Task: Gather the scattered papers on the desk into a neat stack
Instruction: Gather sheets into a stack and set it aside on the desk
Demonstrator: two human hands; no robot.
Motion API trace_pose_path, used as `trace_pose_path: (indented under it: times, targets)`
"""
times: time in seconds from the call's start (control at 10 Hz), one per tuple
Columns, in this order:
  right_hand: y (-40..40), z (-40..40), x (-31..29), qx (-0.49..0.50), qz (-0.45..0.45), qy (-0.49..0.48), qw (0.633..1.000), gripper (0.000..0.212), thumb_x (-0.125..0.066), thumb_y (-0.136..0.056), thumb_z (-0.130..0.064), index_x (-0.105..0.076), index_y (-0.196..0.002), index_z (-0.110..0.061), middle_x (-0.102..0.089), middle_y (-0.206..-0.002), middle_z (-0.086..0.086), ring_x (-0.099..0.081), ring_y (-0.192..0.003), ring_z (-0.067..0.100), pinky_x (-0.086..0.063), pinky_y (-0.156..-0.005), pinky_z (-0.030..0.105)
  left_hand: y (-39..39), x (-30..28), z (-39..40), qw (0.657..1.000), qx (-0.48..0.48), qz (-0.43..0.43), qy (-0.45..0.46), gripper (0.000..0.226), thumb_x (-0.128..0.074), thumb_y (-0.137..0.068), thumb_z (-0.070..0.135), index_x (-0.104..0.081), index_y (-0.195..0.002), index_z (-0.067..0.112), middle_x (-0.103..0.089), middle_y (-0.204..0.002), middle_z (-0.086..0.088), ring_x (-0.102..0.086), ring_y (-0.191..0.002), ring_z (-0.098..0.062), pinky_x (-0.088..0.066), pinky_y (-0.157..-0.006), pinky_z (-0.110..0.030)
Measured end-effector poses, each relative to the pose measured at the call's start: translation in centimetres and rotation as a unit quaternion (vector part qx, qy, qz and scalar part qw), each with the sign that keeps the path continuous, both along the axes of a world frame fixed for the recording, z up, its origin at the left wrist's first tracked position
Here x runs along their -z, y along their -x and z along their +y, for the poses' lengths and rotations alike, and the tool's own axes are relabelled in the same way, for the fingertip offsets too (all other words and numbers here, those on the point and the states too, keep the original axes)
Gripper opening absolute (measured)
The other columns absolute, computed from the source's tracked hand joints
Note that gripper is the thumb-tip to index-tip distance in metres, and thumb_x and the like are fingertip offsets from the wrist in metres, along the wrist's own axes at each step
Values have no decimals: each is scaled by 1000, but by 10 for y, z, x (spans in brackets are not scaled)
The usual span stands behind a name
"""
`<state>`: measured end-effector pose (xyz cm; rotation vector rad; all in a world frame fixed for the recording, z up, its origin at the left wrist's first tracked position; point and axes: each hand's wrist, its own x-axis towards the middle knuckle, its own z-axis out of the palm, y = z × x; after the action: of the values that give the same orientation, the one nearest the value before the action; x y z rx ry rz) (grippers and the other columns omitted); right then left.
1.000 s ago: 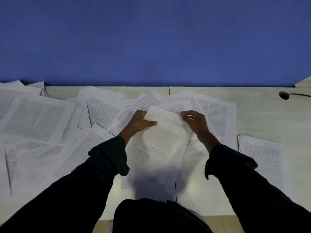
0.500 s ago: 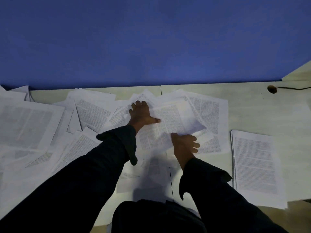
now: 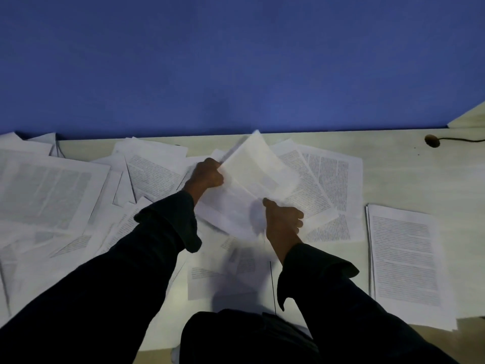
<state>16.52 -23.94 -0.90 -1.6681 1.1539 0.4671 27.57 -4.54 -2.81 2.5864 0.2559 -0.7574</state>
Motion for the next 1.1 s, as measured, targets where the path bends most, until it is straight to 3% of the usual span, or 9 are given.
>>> trace_pose_path:
  times: [0.1,0.2,0.4,0.5,0.7,0.8,0.9,1.0,1.1]
  targets:
    - [-9,17,7,-41,-1,-10,999,87,-74,-88,-41,-35,-153,1,-40,-156,24,-41,-143,43,-36,-118,53,14,2,7,992,6,15,-129,61,-72,-85,30,-49,-140,17,-33,-151,-19,-32,-139,-41,-32,-113,-58]
    - [-8,30,7,-67,21,-37,997,84,-75,-82,-42,-42,-149,-5,-45,-153,19,-46,-139,38,-40,-115,51,25,7,5,994,27,-7,-102,61,-75,-81,32,-56,-137,19,-32,-145,-19,-34,-134,-42,-41,-108,-54]
    - [-14,37,8,-16,48,-44,998,95,-68,-94,-53,-14,-163,-16,-25,-165,17,-32,-149,34,-32,-122,38,32,5,7,993,-36,13,109,75,-81,-82,36,-45,-145,15,-50,-144,-12,-48,-132,-36,-41,-112,-53]
    - [-12,31,16,-30,40,-35,998,94,-75,-84,-58,-34,-155,-12,-43,-152,12,-45,-138,31,-40,-104,34,36,3,8,976,-26,-10,215,74,-80,-84,22,-43,-148,17,-51,-147,-9,-49,-134,-32,-45,-106,-43]
    - [-20,10,11,39,-85,-79,992,122,-88,-67,-62,-30,-156,-1,-46,-152,12,-45,-140,31,-34,-118,38,37,-13,31,920,-77,33,382,81,-86,-80,21,-37,-142,36,-58,-131,14,-59,-118,-14,-51,-88,-29]
    - [-20,1,11,7,-152,-189,970,64,-93,-74,-16,-67,-131,-4,-71,-128,14,-67,-119,30,-52,-105,40,43,-7,40,950,-110,40,291,71,-89,-73,29,-53,-133,21,-63,-122,8,-61,-114,-20,-49,-81,-28]
    - [-8,3,18,-66,-135,-20,988,32,-83,-84,-11,-72,-114,-8,-73,-108,6,-70,-100,27,-59,-92,40,48,9,39,997,-75,36,8,85,-69,-58,68,-63,-120,11,-58,-133,-8,-51,-124,-33,-44,-96,-36]
    - [13,17,25,-85,-102,100,986,21,-67,-92,-18,-65,-109,-7,-71,-111,10,-68,-94,26,-60,-88,41,59,19,23,994,-99,20,-48,96,-76,-65,71,-50,-134,9,-41,-146,-20,-35,-136,-42,-36,-108,-48]
    - [20,39,30,-115,-32,143,982,48,-65,-93,-23,-48,-133,-1,-52,-137,18,-56,-121,37,-49,-107,49,66,-3,0,985,-170,-5,7,110,-88,-69,52,-27,-149,8,-23,-157,-24,-30,-144,-44,-34,-115,-49]
